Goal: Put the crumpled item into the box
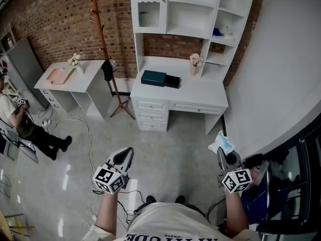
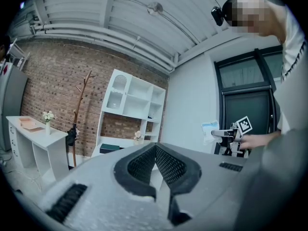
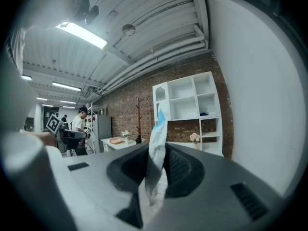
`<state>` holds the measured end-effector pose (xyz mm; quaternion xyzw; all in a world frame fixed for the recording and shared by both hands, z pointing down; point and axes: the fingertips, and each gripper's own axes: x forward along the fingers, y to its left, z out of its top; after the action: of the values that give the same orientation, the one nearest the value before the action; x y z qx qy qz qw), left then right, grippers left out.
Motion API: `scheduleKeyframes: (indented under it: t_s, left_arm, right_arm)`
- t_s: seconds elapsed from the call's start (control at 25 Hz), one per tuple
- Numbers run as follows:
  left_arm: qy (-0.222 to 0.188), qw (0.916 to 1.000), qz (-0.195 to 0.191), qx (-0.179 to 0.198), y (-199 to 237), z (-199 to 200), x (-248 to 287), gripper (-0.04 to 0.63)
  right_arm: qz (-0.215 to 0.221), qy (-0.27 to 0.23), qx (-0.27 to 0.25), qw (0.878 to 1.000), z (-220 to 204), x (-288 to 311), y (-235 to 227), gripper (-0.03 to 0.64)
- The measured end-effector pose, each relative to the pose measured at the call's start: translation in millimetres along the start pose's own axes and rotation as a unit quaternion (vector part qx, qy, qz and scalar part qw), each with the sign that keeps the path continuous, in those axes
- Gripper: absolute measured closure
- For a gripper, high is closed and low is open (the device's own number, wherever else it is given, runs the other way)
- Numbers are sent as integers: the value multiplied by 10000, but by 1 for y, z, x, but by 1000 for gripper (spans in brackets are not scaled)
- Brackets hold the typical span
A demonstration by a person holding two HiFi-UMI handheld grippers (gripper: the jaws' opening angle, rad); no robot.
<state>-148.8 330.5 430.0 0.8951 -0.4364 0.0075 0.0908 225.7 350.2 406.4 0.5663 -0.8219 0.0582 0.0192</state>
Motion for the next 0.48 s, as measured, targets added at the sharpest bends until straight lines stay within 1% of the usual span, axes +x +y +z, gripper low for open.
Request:
scheduleKeyframes:
  t_s: [0.32, 0.48]
  left_arm:
    - [30, 9999, -153, 8, 21, -4, -14, 571]
    - [53, 9997, -241, 92, 31, -2, -21, 571]
  right_arm:
    - [-169, 53, 24, 9998, -9, 4, 27, 540]
    - [-253, 83, 17, 9996, -11, 6, 41, 540]
